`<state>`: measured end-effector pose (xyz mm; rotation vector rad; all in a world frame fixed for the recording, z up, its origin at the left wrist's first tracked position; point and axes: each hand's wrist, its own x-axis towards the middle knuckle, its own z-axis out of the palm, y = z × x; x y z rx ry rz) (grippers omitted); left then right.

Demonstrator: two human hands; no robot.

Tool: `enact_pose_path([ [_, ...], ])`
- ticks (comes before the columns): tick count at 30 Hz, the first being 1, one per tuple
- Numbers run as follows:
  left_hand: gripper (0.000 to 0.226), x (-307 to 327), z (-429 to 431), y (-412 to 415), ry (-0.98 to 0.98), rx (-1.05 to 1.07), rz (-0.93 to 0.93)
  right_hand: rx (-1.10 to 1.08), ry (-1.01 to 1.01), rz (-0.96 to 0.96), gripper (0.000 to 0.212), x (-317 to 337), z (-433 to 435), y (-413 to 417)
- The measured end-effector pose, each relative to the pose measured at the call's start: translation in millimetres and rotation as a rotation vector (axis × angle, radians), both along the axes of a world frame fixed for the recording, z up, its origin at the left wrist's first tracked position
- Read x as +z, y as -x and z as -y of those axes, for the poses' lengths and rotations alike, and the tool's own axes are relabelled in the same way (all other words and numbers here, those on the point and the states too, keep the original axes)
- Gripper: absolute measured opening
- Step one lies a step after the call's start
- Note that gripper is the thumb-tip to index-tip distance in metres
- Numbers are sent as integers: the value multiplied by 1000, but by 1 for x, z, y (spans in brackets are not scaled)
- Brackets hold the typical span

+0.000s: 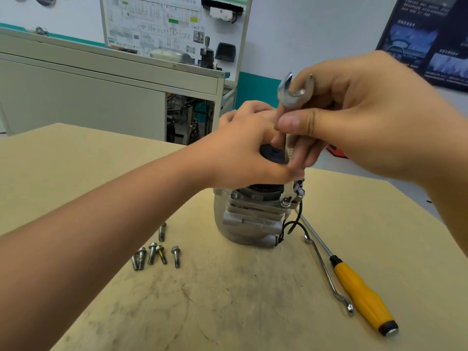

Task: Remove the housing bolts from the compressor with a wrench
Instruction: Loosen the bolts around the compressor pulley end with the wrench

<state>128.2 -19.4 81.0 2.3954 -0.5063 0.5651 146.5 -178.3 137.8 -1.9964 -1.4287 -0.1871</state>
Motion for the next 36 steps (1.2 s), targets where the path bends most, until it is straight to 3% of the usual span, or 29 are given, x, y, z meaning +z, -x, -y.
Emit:
enact_pose_path([
  [5,24,8,-3,9,-284,-40,-39,69,-2,26,15,-7,9,4],
  [9,8,15,-1,13,-324,-87,-84,127,-41,6,5,-23,22,4],
  [12,16,18,5,10,-396,-100,-15,141,-132,-7,28,-34,32,1],
  [17,17,23,18,0,-493,-55,78,166,-231,-118,24,-46,45,-10],
  [23,23,23,22,-8,-497,-64,118,81,-247,-166,42,-46,47,-21],
  [28,33,22,20,-12,-467,-51,105,61,-298,-127,34,-46,49,-12],
  [36,30,16,18,-15,-359,-18,89,4,-501,-442,33,-45,33,-8],
])
